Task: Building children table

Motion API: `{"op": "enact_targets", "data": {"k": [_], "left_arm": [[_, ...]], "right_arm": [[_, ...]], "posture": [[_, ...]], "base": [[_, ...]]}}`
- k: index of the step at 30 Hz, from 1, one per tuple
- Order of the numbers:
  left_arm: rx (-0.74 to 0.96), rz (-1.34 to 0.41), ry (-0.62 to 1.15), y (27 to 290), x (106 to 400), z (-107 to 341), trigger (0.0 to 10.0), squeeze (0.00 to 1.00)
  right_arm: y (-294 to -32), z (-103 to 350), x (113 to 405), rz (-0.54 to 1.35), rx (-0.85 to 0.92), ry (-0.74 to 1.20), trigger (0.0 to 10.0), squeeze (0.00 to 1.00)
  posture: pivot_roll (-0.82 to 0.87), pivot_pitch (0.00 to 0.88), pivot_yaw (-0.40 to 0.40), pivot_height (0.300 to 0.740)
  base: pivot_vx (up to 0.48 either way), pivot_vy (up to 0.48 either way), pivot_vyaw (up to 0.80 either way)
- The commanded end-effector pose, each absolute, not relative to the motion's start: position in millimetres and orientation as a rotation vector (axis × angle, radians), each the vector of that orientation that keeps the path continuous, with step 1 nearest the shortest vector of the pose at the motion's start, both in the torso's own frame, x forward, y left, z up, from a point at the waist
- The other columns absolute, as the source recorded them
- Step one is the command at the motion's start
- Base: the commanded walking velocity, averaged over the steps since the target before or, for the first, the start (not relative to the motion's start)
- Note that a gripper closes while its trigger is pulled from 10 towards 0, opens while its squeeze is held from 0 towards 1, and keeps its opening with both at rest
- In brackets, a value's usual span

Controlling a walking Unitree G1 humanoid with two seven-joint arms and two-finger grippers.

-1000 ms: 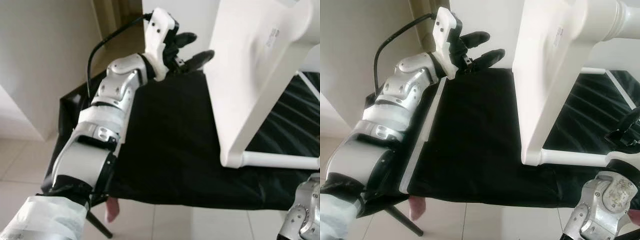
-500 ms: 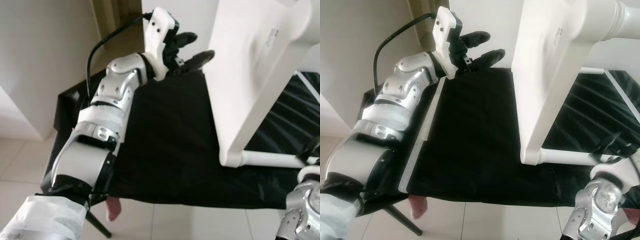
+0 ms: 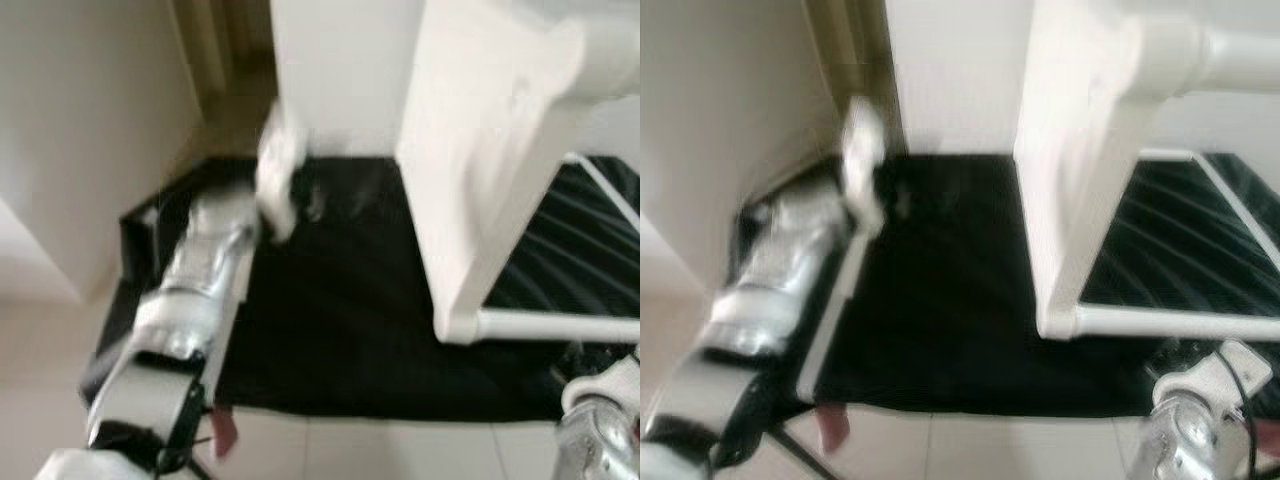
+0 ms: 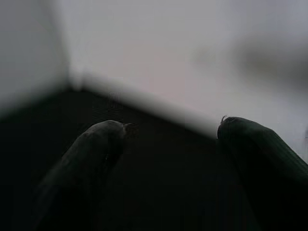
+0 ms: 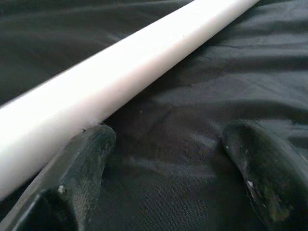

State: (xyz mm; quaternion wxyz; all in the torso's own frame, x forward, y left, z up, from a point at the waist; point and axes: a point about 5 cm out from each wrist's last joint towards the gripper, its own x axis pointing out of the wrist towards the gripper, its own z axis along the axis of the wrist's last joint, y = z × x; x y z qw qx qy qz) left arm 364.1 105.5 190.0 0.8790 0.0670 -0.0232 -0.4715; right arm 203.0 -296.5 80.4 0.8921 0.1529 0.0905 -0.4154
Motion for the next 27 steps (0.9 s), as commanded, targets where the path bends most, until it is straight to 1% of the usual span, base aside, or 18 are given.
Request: {"op": "enact_targets", "data": {"k": [1,5,10,24,25,27], "left_arm": [[0.182,-0.88,-0.153,100,372,221,10.0,0.0],[0.189,-0.877,-0.161,101,373,223,10.0,0.0],[0.184,-0.876,-0.158,101,369,222,10.0,0.0],[0.188,-0.853,-0.149,100,367,216,10.0,0.0],[0.188,-0.851,-0.148,100,367,216,10.0,0.0],[0.188,-0.851,-0.148,100,367,216,10.0,0.0]], "right_arm": [[-256,127,215,-0.689,-0.067,-0.118,10.0,0.0],[-257,138,211,-0.754,-0.105,-0.163,10.0,0.0],[-259,153,212,-0.78,-0.13,-0.225,10.0,0.0],[-254,159,220,-0.733,-0.133,-0.259,10.0,0.0],[-254,158,221,-0.728,-0.131,-0.257,10.0,0.0],[-254,158,221,-0.728,-0.131,-0.257,10.0,0.0]], "posture": [[0.0,0.0,0.0,0.74],[0.0,0.0,0.0,0.74],[0.0,0.0,0.0,0.74],[0.0,0.0,0.0,0.74],[0.01,0.0,0.051,0.74],[0.01,0.0,0.051,0.74]], "base": [[0.0,0.0,0.0],[0.0,0.0,0.0],[0.0,0.0,0.0],[0.0,0.0,0.0],[0.0,0.0,0.0],[0.0,0.0,0.0]]}}
